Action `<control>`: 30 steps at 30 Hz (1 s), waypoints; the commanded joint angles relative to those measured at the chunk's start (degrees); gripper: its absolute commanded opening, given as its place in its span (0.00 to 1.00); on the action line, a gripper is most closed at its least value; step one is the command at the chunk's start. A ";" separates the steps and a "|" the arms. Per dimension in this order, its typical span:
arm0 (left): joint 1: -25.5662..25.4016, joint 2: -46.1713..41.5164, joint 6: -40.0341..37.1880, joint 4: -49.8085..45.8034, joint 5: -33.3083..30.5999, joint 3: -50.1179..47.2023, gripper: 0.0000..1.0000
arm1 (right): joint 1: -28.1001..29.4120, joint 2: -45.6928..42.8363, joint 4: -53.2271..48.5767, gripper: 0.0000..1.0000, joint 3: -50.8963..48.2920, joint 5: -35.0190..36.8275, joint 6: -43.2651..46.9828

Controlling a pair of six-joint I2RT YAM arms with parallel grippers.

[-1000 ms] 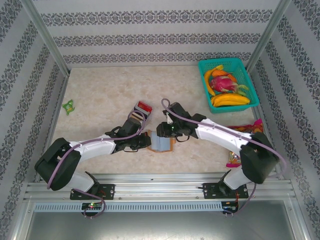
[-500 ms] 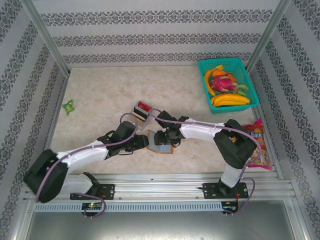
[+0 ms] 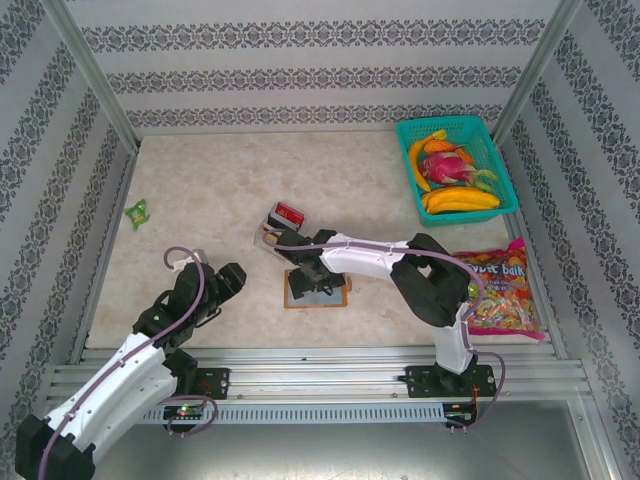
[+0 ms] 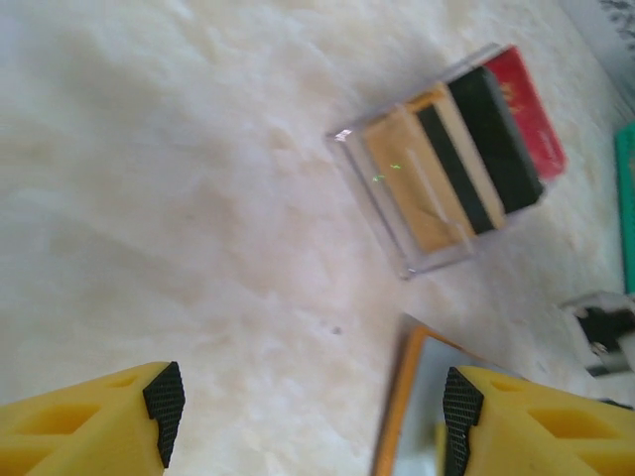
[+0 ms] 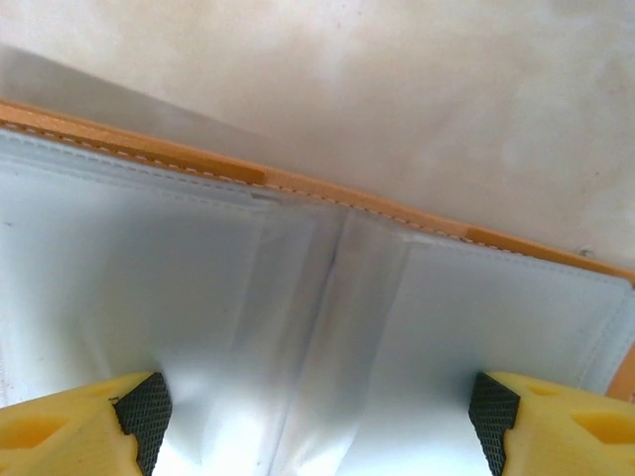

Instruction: Put the credit cards into the card holder

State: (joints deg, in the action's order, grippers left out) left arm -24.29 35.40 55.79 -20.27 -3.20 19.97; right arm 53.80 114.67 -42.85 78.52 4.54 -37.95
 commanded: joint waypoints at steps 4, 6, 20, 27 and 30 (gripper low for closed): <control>3.54 4.48 -2.58 1.84 6.79 0.21 0.73 | 0.96 5.58 -6.69 0.84 1.11 -0.09 -1.13; 5.13 8.45 -3.41 3.58 9.68 1.78 0.76 | 0.78 2.53 -7.15 0.89 2.81 -0.03 0.10; 14.54 40.99 -1.75 24.89 28.31 16.28 0.99 | -17.64 -18.16 9.81 0.97 -0.91 -17.74 11.63; 14.77 51.16 2.77 35.88 30.59 19.14 1.00 | -25.36 -5.61 17.09 0.94 9.38 -29.11 10.79; 14.78 54.27 3.30 38.41 31.70 20.38 0.99 | -25.98 1.51 16.13 0.93 16.01 -32.28 10.42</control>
State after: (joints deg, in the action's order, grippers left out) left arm -10.04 88.18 57.12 11.14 26.52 38.17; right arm 27.70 112.27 -28.21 89.73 -21.58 -28.12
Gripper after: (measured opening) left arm 0.995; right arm 0.932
